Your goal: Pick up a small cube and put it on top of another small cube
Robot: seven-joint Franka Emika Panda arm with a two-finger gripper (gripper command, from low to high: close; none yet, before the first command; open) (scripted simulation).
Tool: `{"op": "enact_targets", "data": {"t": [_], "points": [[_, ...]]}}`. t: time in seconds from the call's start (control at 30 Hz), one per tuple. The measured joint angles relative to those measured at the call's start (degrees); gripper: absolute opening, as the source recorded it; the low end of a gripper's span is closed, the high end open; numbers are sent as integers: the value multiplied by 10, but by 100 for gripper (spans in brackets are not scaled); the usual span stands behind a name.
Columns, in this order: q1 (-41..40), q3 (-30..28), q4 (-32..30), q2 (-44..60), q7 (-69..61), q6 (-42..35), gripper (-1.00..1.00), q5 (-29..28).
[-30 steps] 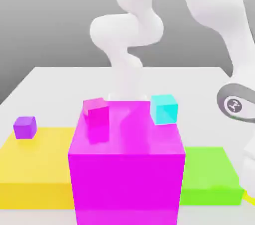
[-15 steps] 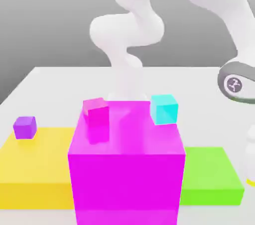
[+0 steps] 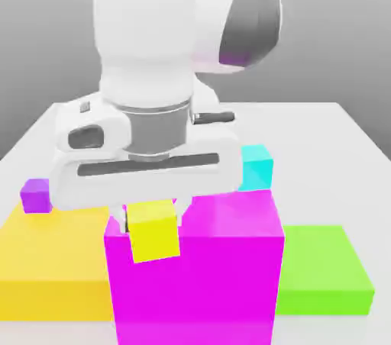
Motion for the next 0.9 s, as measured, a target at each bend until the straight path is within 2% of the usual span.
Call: {"op": "enact_targets", "data": {"t": [0.37, 0.53, 0.57, 0.77, 0.9], "points": [[-42, -11, -117, -227, 155, -100, -100, 50], [-44, 7, -190, -219, 181, -10, -100, 55], [-44, 9, -198, -214, 181, 2, 100, 56], [-45, 10, -202, -212, 182, 8, 100, 54], [-46, 7, -157, -239, 183, -63, 100, 51]]}}
